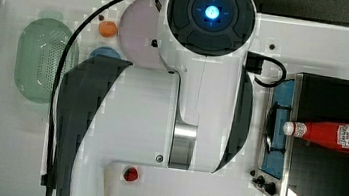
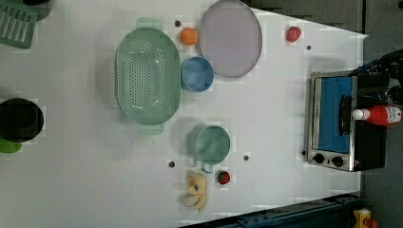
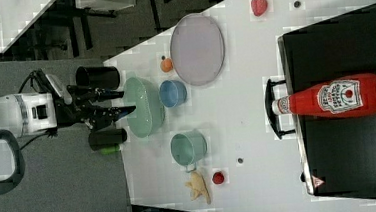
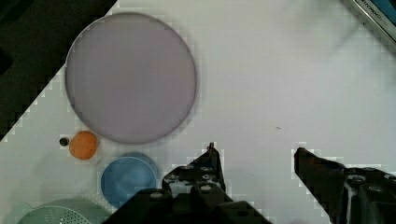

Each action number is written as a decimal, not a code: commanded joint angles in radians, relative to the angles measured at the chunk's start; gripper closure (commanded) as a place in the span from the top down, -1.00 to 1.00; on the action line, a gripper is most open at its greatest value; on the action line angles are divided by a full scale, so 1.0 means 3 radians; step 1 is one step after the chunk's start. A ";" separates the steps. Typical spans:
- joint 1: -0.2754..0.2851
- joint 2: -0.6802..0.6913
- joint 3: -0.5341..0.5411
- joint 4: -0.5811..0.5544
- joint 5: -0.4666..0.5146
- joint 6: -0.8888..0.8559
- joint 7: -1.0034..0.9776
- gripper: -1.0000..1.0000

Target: Pick Ketchup from oven and place it on table.

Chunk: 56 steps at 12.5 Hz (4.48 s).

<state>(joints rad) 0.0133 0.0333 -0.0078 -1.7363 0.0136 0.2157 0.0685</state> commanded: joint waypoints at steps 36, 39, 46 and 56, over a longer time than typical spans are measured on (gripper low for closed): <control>-0.0703 0.1100 -0.1920 -0.0159 0.0612 0.1339 -0.0157 0.26; -0.0550 0.0773 -0.1857 0.0463 0.0572 0.0412 -0.0157 0.27; -0.0098 0.0479 -0.1116 0.0675 0.0482 -0.0059 -0.0157 0.27; 0.0196 0.0482 -0.0433 -0.0741 0.0113 0.0980 -0.0150 0.27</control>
<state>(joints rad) 0.0907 0.2155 -0.1129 -1.9082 0.0718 0.5171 0.0483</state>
